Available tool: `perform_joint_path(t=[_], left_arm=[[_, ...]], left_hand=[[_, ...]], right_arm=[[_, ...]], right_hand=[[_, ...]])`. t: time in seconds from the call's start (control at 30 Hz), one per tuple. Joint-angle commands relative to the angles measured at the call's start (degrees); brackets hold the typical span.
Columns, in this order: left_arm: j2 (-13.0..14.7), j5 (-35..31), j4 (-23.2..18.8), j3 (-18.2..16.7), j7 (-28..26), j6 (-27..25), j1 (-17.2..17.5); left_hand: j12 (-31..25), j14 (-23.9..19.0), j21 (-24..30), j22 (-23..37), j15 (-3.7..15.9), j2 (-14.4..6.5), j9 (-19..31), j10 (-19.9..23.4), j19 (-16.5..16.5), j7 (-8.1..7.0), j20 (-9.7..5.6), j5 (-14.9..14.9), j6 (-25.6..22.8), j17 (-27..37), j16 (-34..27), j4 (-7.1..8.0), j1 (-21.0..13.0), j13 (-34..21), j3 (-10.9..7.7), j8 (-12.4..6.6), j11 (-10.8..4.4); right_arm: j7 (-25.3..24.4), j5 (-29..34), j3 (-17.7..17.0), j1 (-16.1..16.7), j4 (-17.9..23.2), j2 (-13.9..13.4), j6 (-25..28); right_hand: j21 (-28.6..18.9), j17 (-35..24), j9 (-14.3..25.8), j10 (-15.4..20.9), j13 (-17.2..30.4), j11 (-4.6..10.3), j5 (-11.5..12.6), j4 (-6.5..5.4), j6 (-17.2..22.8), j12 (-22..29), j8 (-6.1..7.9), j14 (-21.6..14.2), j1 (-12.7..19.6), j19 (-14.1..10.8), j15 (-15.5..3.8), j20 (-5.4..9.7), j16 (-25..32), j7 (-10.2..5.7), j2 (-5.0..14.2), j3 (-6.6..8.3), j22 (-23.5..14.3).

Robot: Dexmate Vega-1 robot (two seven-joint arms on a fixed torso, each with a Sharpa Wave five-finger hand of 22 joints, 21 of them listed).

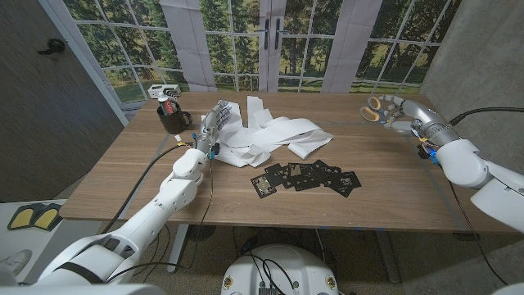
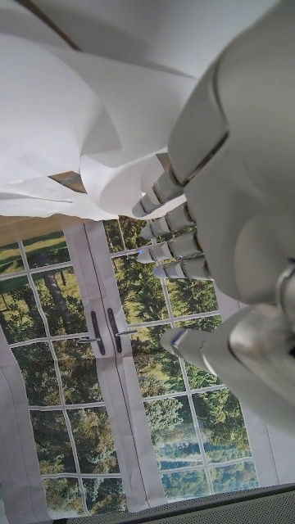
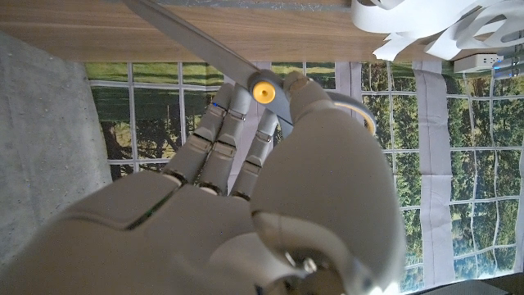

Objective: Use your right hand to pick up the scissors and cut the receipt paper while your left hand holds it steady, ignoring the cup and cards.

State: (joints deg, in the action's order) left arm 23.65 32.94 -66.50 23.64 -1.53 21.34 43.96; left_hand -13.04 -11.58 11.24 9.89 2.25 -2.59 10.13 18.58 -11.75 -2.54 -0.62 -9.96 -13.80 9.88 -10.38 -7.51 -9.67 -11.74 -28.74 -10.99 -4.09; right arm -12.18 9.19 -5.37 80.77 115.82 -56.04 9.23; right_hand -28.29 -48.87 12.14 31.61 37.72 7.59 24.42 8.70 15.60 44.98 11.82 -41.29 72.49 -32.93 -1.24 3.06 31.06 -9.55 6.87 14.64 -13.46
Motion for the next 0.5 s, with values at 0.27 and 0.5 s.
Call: perform_joint_path(t=[0.27, 0.5], left_arm=[[0.29, 0.02, -0.67, -0.07, -0.18, -0.61, 0.16], [0.42, -0.05, -0.91, -0.08, -0.3, -0.75, 0.19]], left_hand=[[0.02, -0.39, -0.09, 0.13, 3.23, -0.19, 0.17, 0.48, -0.42, 0.18, -0.19, 0.05, -0.2, 0.03, -0.01, -0.34, -0.2, -0.16, -0.11, 0.26, -0.02], [0.03, -0.41, -0.09, 0.13, 3.16, -0.19, 0.17, 0.48, -0.43, 0.18, -0.18, 0.05, -0.22, 0.04, -0.01, -0.35, -0.18, -0.16, -0.12, 0.25, 0.09]], right_arm=[[-1.08, -5.55, 0.42, -1.79, -2.81, 3.64, -6.92], [-1.11, -7.92, 0.82, -2.7, -4.25, 4.79, -9.91]], right_hand=[[-2.81, -2.59, 2.54, 1.28, 8.78, 3.59, 3.74, -0.13, 7.93, 1.47, 2.64, -3.18, 2.59, 2.02, -12.4, 2.2, -2.3, -1.44, 1.85, 0.74, -0.46], [-3.31, -3.04, 3.11, 1.13, 9.02, 3.59, 3.9, -0.15, 8.94, 1.74, 2.96, -3.24, 2.66, 2.3, -12.39, 2.35, -2.65, -1.84, 1.9, 0.76, -0.5]])
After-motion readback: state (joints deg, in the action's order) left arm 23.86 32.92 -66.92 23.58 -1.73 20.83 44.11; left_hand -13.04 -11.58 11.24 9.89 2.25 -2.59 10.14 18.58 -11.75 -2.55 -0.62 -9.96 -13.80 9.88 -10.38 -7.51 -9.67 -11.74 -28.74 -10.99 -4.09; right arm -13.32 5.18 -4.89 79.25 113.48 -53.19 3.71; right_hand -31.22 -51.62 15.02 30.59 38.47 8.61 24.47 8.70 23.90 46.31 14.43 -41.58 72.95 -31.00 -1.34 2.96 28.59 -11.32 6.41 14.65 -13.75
